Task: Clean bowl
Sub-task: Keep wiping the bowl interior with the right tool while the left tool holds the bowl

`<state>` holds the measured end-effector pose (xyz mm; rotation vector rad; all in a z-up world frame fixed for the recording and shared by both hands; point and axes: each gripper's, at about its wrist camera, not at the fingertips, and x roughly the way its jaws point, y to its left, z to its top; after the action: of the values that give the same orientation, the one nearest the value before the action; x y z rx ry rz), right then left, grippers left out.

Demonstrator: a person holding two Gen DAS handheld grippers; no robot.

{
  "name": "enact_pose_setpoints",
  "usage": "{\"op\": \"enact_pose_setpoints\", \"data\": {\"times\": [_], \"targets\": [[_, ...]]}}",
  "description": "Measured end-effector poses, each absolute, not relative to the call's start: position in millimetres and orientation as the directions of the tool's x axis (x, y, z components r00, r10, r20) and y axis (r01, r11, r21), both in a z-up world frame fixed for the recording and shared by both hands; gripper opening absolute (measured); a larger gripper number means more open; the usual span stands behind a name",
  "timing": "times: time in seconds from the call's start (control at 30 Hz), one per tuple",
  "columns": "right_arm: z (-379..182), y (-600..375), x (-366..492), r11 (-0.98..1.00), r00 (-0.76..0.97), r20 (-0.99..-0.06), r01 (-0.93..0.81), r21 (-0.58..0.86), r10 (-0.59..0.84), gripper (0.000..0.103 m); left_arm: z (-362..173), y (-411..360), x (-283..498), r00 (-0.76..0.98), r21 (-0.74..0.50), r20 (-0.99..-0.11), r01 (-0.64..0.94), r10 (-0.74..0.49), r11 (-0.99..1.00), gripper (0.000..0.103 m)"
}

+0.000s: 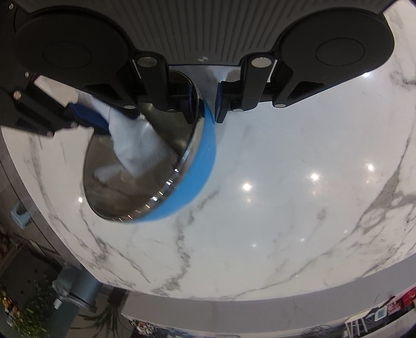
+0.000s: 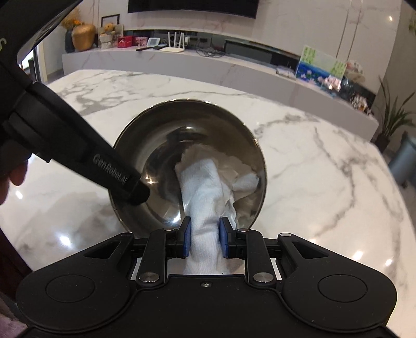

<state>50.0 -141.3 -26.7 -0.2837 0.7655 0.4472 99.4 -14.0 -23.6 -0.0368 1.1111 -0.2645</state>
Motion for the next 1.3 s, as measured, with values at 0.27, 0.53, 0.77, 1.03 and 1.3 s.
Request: {"op": "enact_pose_setpoints", "data": {"times": [0.27,0.53,0.77,1.03,1.3], "targets": [[-26,-149,65,0.887,0.541,-0.748,-0.441,0.138,0.385,0.020,-36,-15,100,0.390,-0.222,-0.881,0.162,-0.270,0.961,0.017],[-24,-146,62,0.887,0.565,-0.742,-0.453,0.088,0.362,0.020,-35,-17,98,0.387,-0.200,-0.885,0.187,-0.259,0.962,0.019],[-21,-142,57,0.883,0.608,-0.728,-0.469,-0.010,0.315,0.019,-24,-24,101,0.381,-0.103,-0.903,0.259,-0.199,0.960,0.017],[-22,-142,59,0.885,0.593,-0.736,-0.465,0.015,0.325,0.020,-15,-18,108,0.409,-0.101,-0.892,0.237,-0.193,0.966,0.015],[-27,-154,68,0.895,0.521,-0.755,-0.404,0.192,0.397,0.020,-30,-20,106,0.385,-0.188,-0.888,0.196,-0.252,0.962,0.017]]}}
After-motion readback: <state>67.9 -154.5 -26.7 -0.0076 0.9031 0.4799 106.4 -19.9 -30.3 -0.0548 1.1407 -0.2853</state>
